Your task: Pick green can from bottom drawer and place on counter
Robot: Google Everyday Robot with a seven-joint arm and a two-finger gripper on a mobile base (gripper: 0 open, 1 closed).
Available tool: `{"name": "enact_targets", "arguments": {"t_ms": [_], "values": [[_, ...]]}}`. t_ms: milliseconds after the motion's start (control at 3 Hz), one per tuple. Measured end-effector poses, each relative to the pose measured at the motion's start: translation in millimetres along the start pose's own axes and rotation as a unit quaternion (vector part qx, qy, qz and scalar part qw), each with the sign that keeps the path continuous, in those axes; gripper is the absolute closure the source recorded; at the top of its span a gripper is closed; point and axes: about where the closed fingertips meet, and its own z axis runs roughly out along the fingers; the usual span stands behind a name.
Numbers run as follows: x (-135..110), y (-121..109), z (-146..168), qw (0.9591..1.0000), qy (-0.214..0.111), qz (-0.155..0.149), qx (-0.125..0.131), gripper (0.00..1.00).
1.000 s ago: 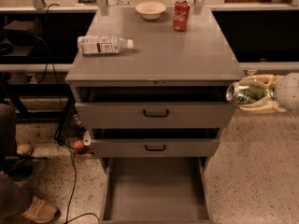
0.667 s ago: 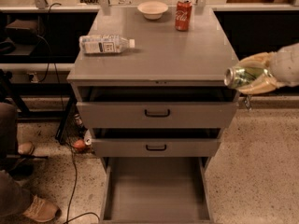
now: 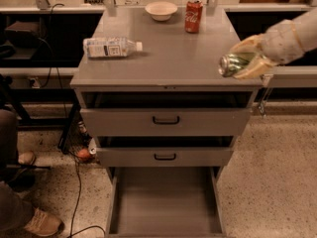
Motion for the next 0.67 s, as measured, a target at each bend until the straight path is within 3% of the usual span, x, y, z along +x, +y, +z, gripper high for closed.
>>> {"name": "enact_targets", "arguments": {"t_ms": [333, 667], "values": [[-14.1, -25.6, 22.0, 0.9994, -0.015, -0.021, -0.023, 1.00], [-36.1, -59.4, 57.5, 0.9971, -0.060, -0.041, -0.021, 1.00]]}}
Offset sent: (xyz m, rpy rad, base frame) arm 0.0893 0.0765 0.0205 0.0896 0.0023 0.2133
